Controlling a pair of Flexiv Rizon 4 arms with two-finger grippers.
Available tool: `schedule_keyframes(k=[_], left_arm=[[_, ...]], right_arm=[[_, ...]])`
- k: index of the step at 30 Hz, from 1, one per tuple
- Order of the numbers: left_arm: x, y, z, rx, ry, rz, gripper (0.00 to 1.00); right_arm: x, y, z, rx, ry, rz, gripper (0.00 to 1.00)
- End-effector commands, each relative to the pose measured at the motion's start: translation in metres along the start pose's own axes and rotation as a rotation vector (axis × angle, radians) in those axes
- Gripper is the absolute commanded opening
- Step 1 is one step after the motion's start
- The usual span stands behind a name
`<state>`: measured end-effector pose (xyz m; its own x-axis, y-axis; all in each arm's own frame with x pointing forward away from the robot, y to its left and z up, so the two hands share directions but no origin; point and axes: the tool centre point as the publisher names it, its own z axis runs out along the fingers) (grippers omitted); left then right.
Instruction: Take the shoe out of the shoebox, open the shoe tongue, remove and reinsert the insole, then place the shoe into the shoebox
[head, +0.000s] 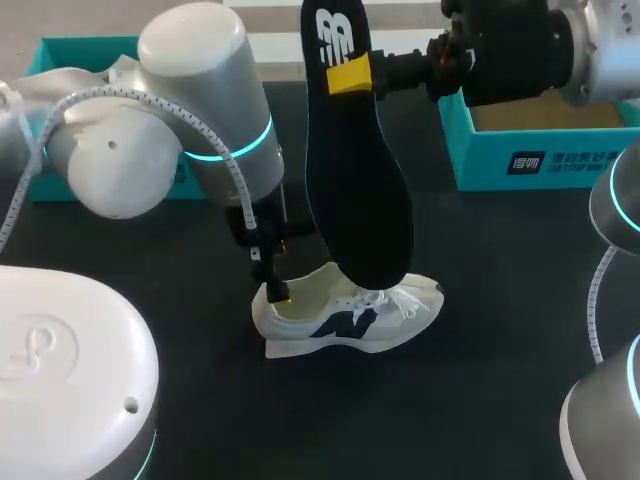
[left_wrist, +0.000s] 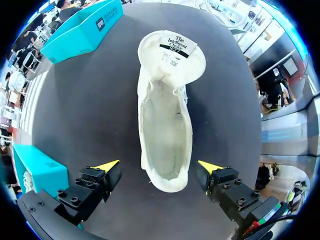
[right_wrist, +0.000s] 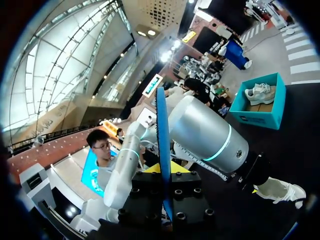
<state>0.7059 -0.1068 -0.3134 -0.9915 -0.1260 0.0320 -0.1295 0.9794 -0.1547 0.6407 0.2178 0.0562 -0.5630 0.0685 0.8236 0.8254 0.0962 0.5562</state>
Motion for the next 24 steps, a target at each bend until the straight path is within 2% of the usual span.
schedule_keyframes(k=[1,9,11,15,16,24], left_arm=[[-0.017,-0.019,0.019,-0.012,0.001,-0.009,1.00],[-0.032,-0.047,0.042,0.005,-0.029,-0.017,1.00],[-0.034,-0.052,0.048,0.011,-0.027,-0.016,0.93],[-0.037,-0.059,0.060,0.029,-0.021,-0.027,0.68],[-0.037,-0.060,0.063,0.019,-0.024,-0.025,0.50],[-0.028,-0.067,0.075,0.032,0.009,-0.023,0.40]], right_arm=[[0.000,0.001,0.004,0.001,-0.004,0.003,0.00],[0.000,0.001,0.004,0.001,-0.004,0.003,0.00],[0.000,0.001,0.004,0.001,-0.004,0.003,0.00],[0.000,0.001,0.004,0.001,-0.004,0.003,0.00],[0.000,0.001,0.004,0.001,-0.004,0.003,0.00],[0.000,0.001,0.004,0.001,-0.004,0.003,0.00]])
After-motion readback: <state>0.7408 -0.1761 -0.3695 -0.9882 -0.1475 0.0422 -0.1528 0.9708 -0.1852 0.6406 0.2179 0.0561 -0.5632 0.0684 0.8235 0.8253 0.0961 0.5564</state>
